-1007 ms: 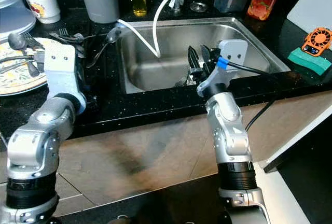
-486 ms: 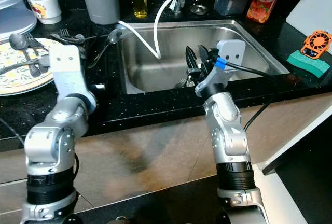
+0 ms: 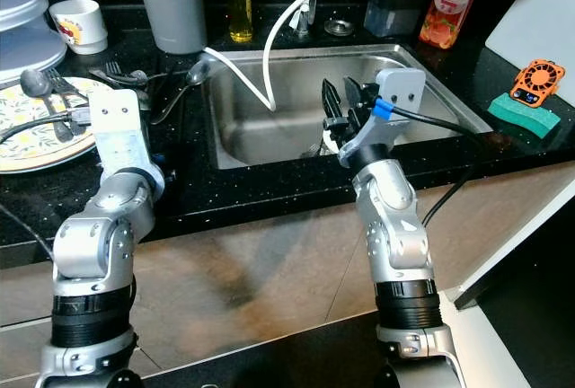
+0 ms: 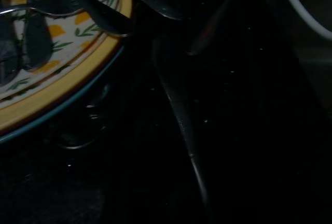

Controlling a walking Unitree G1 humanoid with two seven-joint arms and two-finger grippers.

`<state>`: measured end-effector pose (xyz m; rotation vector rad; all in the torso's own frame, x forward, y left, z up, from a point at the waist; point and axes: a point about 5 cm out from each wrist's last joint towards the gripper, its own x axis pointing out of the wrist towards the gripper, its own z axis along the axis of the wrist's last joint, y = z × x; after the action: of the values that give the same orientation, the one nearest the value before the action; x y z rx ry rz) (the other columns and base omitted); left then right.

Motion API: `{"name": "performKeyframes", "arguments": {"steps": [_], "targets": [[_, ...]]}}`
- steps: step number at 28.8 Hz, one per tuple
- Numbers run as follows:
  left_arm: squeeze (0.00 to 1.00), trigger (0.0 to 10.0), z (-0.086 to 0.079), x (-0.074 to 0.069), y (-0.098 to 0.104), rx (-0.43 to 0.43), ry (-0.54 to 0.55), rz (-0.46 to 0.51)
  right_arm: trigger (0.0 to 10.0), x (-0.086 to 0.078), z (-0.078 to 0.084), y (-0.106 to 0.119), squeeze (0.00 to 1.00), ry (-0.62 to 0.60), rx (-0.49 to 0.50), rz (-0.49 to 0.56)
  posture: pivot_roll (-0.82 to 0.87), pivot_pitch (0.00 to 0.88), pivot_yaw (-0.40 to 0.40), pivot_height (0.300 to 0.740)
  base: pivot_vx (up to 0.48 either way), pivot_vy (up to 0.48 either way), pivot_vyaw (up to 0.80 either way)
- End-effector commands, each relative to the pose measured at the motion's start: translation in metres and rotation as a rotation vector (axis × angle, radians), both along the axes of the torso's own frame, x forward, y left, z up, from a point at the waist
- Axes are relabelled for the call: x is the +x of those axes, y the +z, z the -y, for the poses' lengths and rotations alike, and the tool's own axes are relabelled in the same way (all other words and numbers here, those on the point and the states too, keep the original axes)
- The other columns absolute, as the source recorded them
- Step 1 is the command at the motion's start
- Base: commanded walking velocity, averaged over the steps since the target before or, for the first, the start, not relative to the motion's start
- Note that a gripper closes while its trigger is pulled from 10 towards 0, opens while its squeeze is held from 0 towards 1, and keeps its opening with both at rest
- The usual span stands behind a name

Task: Kitchen organization

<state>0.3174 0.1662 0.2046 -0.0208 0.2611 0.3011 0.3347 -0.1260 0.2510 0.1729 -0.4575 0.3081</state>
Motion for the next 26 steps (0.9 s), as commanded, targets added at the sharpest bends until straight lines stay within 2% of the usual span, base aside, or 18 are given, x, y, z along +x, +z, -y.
{"name": "performKeyframes", "arguments": {"steps": [1,9,10,11,12,16,20,22,23,25,26], "targets": [[0.00,0.0,-0.003,-0.001,-0.020,-0.005,0.019,-0.097,10.0,-0.001,-0.001,0.002,0.00,0.011,0.015,0.001,0.14,0.048,-0.044,0.740,0.000,0.000,0.00],[0.00,0.0,-0.005,0.004,-0.013,0.048,0.019,-0.053,10.0,-0.001,-0.001,0.001,0.00,0.013,0.018,-0.003,0.14,0.053,-0.045,0.740,0.000,0.000,0.00],[0.00,0.6,-0.005,0.005,-0.010,0.051,0.020,-0.037,10.0,-0.001,-0.001,0.001,0.00,0.012,0.019,-0.004,0.14,0.053,-0.045,0.740,0.000,0.000,0.00],[0.00,0.6,-0.004,0.006,-0.007,0.058,0.019,-0.021,10.0,-0.001,-0.001,0.001,0.00,0.012,0.021,-0.005,0.14,0.057,-0.045,0.740,0.000,0.000,0.00],[0.00,10.0,-0.001,0.008,0.001,0.053,-0.006,0.025,10.0,-0.001,-0.001,0.001,0.00,0.011,0.023,-0.005,0.14,0.057,-0.045,0.740,0.000,0.000,0.00],[0.00,10.0,0.014,0.013,0.037,0.061,-0.111,0.231,10.0,0.000,0.000,0.002,0.00,0.012,0.026,-0.007,0.14,0.060,-0.047,0.740,0.000,0.000,0.00],[0.00,10.0,0.022,0.013,0.064,0.054,-0.180,0.388,10.0,0.000,-0.001,0.002,0.00,0.013,0.028,-0.006,0.14,0.060,-0.047,0.740,0.000,0.000,0.00],[0.00,10.0,0.026,0.014,0.072,0.056,-0.211,0.427,10.0,0.000,-0.001,0.003,0.00,0.013,0.029,-0.006,0.14,0.060,-0.047,0.740,0.000,0.000,0.00],[0.00,10.0,0.030,0.019,0.077,0.032,-0.248,0.445,10.0,0.000,-0.001,0.003,0.00,0.012,0.031,-0.004,0.13,0.064,-0.046,0.740,0.000,0.000,0.00],[0.00,10.0,0.034,0.025,0.080,0.003,-0.281,0.442,10.0,0.001,-0.001,0.004,0.00,0.012,0.033,-0.004,0.13,0.068,-0.049,0.740,0.000,0.000,0.00],[0.00,10.0,0.039,0.033,0.080,-0.032,-0.322,0.415,10.0,0.001,-0.001,0.005,0.00,0.011,0.034,-0.003,0.13,0.068,-0.049,0.740,0.000,0.000,0.00]]}}
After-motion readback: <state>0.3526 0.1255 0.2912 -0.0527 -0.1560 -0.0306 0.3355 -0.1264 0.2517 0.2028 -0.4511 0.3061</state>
